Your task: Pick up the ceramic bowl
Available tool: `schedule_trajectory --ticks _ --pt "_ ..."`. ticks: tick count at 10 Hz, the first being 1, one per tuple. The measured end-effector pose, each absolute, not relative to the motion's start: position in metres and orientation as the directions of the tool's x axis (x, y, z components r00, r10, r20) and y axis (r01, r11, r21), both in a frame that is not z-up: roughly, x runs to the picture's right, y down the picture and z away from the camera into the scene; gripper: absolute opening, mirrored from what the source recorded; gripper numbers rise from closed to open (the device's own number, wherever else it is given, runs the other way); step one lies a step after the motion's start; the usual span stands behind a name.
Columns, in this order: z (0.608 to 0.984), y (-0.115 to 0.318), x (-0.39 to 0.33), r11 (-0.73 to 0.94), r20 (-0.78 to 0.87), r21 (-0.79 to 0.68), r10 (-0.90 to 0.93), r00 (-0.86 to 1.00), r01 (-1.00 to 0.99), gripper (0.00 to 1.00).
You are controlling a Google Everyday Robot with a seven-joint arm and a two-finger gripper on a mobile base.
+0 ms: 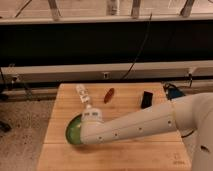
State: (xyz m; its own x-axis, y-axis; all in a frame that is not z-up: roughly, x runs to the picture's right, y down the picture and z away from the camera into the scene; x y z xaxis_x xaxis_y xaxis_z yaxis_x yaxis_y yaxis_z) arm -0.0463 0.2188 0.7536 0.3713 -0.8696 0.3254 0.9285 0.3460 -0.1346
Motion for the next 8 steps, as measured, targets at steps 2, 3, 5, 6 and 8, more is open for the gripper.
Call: schedule_trajectory --ticks 2,3,5,6,8 --pt "0.7523 0.218 -0.0463 0.346 0.325 -0.133 -0.87 0.371 0.929 0.0" --pt "0.7522 0.218 -0.046 0.346 0.325 -0.133 -0.87 0.37 0.929 0.0" --pt "0.7514 0.2169 -0.0446 0.347 0.324 -0.131 -0.871 0.371 0.929 0.0" --pt "0.751 0.217 -0.0443 0.347 0.324 -0.13 -0.87 0.371 0.929 0.0" --pt "0.7494 0.2163 -0.0438 0.347 0.323 -0.128 -0.871 0.37 0.929 0.0"
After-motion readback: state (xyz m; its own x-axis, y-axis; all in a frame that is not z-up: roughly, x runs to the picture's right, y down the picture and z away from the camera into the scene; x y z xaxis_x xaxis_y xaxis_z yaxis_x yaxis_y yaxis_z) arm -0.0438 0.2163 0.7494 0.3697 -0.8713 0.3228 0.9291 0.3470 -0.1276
